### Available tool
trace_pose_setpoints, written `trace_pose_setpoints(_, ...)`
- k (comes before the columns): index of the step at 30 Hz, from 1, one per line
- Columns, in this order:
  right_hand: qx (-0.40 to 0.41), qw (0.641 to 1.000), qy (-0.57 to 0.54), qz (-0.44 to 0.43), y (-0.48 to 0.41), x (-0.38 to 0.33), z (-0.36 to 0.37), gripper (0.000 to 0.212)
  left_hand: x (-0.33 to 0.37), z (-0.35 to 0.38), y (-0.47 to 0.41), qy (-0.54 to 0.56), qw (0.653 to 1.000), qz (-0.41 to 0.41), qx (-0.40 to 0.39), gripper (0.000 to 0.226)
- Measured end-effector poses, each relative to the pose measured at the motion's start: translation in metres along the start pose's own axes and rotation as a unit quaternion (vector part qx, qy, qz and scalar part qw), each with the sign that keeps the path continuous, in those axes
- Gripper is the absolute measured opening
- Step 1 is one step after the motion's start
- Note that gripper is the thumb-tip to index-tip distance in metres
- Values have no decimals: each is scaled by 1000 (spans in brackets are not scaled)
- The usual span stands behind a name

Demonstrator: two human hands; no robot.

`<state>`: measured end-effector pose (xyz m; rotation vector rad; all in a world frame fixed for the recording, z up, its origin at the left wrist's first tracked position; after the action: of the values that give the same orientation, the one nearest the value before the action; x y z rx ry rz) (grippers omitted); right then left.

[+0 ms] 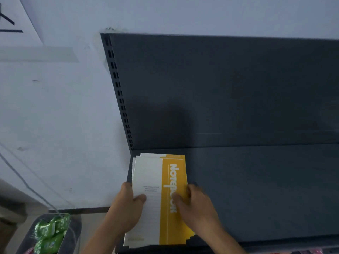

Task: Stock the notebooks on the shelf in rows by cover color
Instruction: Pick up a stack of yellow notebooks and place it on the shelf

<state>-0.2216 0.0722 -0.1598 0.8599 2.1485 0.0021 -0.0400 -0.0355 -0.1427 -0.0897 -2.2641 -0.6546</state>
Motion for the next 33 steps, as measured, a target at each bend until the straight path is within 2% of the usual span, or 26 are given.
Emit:
trace_pose_setpoints(4,17,999,-37,8,3,-3,-11,22,20,4,0,-44,998,42,-15,22)
trace_pose_setpoints(12,69,996,-44,24,14,-1,-54,18,71,4,12,-189,959,208,50,42)
trace_pose_setpoints(16,110,992,-62,24,27,0,-80,11,94,12,20,-183,947,257,57,38)
trace_pose_setpoints(26,165,982,-43,83,55,33,-127,23,134,54,39,-174,923,340,50,33)
trace_pose_setpoints(33,190,975,-32,111,72,67,-161,22,165,92,64,-196,906,373,32,26)
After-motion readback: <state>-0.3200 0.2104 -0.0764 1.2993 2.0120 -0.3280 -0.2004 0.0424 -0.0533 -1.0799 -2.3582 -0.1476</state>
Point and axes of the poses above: each hand's wrist, its own y-axis away from the middle knuckle, its own z-axis out of the palm, x = y × z, the point moved 8 cm from there along -y, towards the middle knuckle, and after that the axes turned 2 degrees about x, right-handed, at the moved point
